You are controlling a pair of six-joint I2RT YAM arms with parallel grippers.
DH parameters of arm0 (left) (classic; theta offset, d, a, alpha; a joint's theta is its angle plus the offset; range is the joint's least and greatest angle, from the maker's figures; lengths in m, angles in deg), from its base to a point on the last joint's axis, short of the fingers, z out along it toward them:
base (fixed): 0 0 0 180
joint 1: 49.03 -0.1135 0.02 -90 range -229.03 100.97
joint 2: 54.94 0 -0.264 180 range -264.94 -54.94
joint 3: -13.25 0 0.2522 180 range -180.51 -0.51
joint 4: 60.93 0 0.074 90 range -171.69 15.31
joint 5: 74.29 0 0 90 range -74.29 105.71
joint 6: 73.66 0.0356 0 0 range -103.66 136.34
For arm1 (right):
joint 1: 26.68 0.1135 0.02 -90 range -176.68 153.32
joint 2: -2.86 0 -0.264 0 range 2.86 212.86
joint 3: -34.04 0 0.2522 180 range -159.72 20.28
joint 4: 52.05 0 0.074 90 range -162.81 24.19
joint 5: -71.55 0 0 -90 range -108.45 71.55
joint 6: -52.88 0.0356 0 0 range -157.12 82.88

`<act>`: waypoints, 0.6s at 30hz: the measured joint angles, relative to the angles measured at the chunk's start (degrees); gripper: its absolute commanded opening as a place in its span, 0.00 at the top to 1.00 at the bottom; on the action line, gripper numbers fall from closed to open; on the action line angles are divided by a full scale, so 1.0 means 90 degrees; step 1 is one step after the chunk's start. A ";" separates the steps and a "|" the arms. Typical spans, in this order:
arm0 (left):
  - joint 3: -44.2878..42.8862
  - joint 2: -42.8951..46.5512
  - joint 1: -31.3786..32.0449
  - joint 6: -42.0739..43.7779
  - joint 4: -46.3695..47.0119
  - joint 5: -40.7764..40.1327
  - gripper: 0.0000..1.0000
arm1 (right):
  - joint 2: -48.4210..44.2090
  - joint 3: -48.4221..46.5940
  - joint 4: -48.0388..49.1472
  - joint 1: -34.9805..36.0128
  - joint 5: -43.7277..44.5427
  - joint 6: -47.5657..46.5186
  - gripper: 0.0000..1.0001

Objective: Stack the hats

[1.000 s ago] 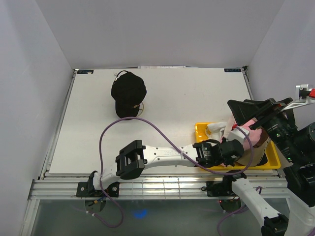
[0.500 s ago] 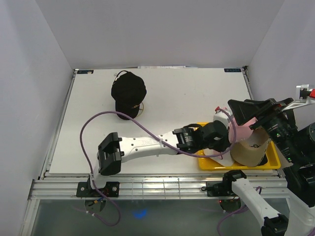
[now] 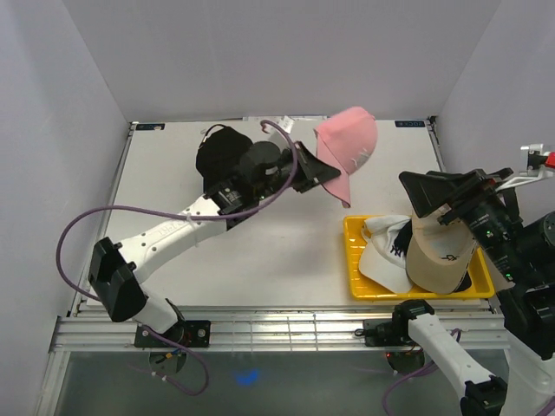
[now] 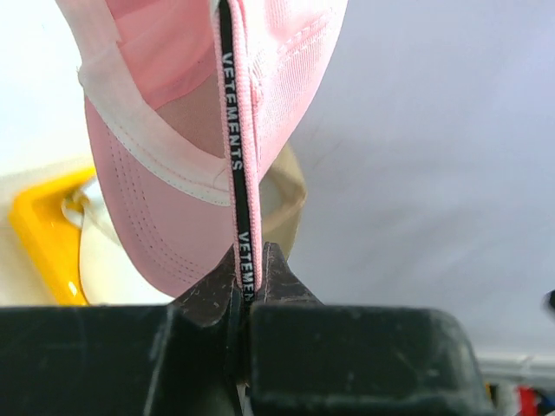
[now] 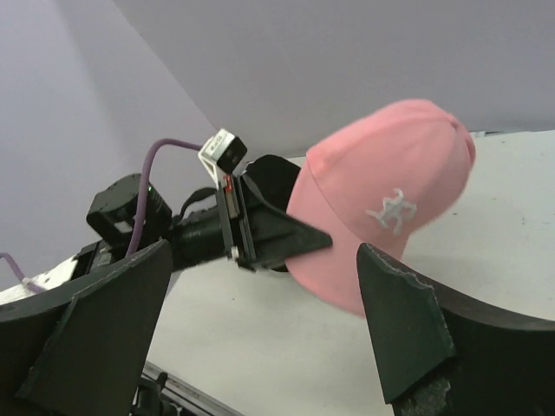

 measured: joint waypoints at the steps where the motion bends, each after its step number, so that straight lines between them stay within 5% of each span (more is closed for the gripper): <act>1: 0.0061 0.0085 -0.0318 -0.0187 0.0158 0.0165 1.00 | 0.0049 0.0010 0.0044 0.0000 -0.0066 0.0039 0.08; 8: 0.0527 0.0624 -0.2227 -0.1814 0.1545 0.0743 1.00 | 0.1052 0.0444 0.0721 0.0000 -0.1069 0.0716 0.04; 18: 0.1214 0.0891 -0.3910 -0.4238 0.3626 0.1513 1.00 | 0.3045 0.1032 0.2397 0.0228 -0.2339 0.2222 0.03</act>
